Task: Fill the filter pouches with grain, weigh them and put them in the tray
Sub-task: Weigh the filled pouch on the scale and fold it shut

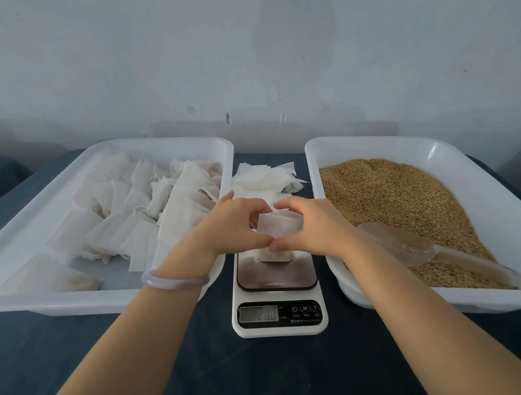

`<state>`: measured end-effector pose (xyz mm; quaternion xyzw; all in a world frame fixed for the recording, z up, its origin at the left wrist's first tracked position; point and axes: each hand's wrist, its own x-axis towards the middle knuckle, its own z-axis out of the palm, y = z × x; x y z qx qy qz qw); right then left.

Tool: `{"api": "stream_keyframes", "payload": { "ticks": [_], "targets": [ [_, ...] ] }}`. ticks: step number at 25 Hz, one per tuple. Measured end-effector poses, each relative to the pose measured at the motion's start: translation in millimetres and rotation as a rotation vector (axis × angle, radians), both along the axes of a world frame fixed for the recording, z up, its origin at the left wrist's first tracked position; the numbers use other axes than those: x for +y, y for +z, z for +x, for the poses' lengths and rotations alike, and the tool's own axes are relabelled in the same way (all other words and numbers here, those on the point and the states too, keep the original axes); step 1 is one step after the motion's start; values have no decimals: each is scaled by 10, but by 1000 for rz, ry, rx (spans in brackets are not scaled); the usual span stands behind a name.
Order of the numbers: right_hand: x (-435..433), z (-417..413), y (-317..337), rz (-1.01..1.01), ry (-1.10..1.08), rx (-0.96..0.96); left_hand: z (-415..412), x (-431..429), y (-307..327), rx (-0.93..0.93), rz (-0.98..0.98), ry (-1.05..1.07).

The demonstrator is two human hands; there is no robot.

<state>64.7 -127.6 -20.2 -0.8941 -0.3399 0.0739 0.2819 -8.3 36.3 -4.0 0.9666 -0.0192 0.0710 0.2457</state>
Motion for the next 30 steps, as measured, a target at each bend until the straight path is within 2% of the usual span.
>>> {"api": "stream_keyframes", "payload": {
  "ticks": [30],
  "targets": [
    [-1, -4, 18, 22, 3, 13, -8, -5, -1, -6, 20, -10]
  ]
}}
